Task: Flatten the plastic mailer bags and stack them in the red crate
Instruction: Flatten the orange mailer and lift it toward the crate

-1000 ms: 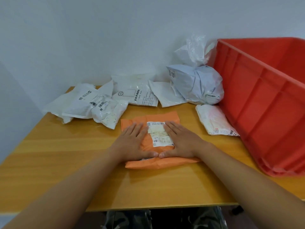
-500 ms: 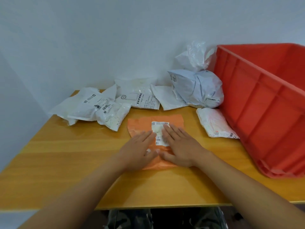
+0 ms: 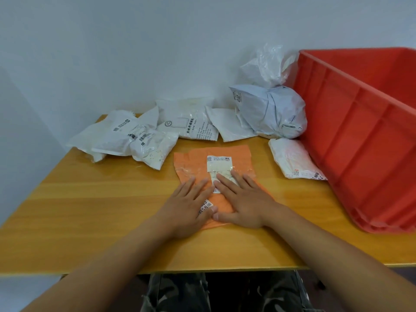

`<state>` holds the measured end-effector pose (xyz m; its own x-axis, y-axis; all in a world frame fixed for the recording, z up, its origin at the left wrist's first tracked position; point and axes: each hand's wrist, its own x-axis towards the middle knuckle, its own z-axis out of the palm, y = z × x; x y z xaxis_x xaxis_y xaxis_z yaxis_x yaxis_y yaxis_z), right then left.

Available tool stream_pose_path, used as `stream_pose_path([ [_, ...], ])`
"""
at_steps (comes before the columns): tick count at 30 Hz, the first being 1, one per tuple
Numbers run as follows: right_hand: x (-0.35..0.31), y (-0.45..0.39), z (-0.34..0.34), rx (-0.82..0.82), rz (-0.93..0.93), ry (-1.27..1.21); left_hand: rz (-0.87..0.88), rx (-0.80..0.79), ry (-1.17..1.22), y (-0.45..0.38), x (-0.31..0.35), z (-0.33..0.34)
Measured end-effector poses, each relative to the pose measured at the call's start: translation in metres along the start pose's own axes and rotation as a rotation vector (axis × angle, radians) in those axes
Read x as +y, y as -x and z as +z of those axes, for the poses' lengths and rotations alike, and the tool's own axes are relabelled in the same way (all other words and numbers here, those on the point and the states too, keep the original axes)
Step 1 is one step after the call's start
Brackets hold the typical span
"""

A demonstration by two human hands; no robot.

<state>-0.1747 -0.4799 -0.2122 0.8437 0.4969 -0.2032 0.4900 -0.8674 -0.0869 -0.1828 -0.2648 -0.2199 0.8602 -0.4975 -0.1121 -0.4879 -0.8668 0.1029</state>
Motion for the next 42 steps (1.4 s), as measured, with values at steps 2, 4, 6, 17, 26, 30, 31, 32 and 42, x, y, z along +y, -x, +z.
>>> stream_pose_path([
  [2, -0.001, 0.001, -0.001, -0.008, -0.002, -0.011, 0.005, -0.008, -0.005, 0.000, 0.000, -0.001],
  [4, 0.000, 0.004, -0.004, 0.003, -0.006, -0.027, 0.012, -0.011, 0.012, 0.002, -0.001, -0.004],
  [6, 0.006, 0.011, -0.006, 0.041, 0.009, -0.009, -0.004, 0.014, 0.045, 0.004, -0.002, -0.007],
  [17, 0.021, 0.022, 0.002, -0.037, 0.148, -0.079, -0.087, -0.050, 0.022, -0.002, -0.001, 0.001],
  [26, 0.018, 0.016, -0.030, 0.039, 0.184, -0.178, -0.109, 0.100, 0.224, -0.011, -0.008, -0.030],
  [30, 0.031, -0.021, -0.052, 0.104, 0.154, -0.194, -0.098, 0.207, 0.221, -0.048, -0.015, -0.049],
  [31, 0.032, -0.031, -0.050, 0.095, 0.140, -0.223, -0.093, 0.183, 0.216, -0.055, -0.017, -0.046],
  [32, 0.036, -0.045, -0.057, 0.102, 0.124, -0.245, -0.087, 0.175, 0.210, -0.069, -0.022, -0.051],
  [42, 0.053, -0.096, -0.028, 0.018, 0.017, -0.095, -0.050, 0.078, 0.092, -0.104, -0.047, -0.030],
])
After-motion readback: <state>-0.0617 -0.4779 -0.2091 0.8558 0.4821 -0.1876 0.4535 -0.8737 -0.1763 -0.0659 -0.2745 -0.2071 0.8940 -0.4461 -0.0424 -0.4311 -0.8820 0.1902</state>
